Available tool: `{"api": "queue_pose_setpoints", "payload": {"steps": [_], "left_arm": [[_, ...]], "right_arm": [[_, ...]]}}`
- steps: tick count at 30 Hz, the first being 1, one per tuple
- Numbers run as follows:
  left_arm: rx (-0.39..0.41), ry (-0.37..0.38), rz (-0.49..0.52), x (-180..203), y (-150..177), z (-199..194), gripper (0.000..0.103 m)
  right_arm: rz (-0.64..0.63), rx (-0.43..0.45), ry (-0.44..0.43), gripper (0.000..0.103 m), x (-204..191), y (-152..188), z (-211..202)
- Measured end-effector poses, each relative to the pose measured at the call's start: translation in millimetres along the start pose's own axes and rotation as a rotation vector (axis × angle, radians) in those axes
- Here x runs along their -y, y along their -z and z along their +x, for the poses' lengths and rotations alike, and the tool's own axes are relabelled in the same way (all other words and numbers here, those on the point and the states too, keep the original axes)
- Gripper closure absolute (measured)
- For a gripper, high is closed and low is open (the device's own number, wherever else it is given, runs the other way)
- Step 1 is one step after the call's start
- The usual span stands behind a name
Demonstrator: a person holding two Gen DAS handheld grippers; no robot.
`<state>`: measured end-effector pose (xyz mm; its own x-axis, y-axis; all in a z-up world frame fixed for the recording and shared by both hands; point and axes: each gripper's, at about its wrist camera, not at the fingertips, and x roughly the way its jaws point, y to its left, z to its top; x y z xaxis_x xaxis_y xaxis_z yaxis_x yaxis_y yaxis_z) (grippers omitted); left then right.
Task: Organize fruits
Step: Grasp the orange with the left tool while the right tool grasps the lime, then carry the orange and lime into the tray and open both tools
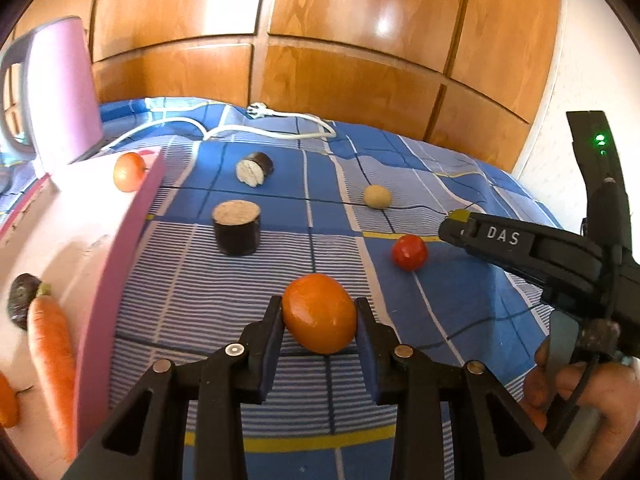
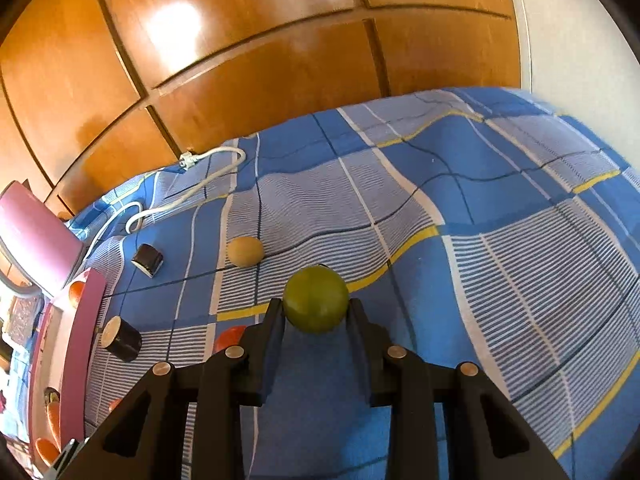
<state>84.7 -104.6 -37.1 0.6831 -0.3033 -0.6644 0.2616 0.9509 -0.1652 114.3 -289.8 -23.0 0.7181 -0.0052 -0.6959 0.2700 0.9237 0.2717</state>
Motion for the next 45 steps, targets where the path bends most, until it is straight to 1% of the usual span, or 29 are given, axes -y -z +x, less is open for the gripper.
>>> {"api": "queue_pose_setpoints", "payload": {"steps": [5, 11, 16, 23, 29, 37, 41, 45], "left_arm": [[0.024, -0.023, -0.009, -4, 2, -13, 0.069], [0.042, -0.053, -0.005, -8, 6, -25, 0.069], [0.063, -0.073, -0.009, -11, 10, -36, 0.069], [0.082, -0.095, -0.051, -23, 14, -50, 0.069], [0.095, -0.123, -0.074, -30, 15, -56, 0.069], [0.13, -0.169, -0.125, -43, 14, -65, 0.069], [0.152, -0.184, -0.155, -52, 13, -73, 0.069], [0.182, -0.201, -0.19, -63, 12, -85, 0.069]], "right_arm": [[-0.047, 0.037, -0.008, 0.071, -12, 4, -15], [-0.106, 0.058, -0.024, 0.071, -25, 9, -26], [-0.123, 0.07, -0.058, 0.071, -32, 15, -38], [-0.14, 0.085, -0.095, 0.071, -40, 22, -49], [-0.168, 0.097, -0.108, 0.071, -48, 27, -56], [-0.273, 0.12, -0.124, 0.071, -70, 36, -63], [-0.365, 0.116, -0.15, 0.071, -89, 46, -64], [-0.424, 0.106, -0.186, 0.071, -106, 57, -66]]}}
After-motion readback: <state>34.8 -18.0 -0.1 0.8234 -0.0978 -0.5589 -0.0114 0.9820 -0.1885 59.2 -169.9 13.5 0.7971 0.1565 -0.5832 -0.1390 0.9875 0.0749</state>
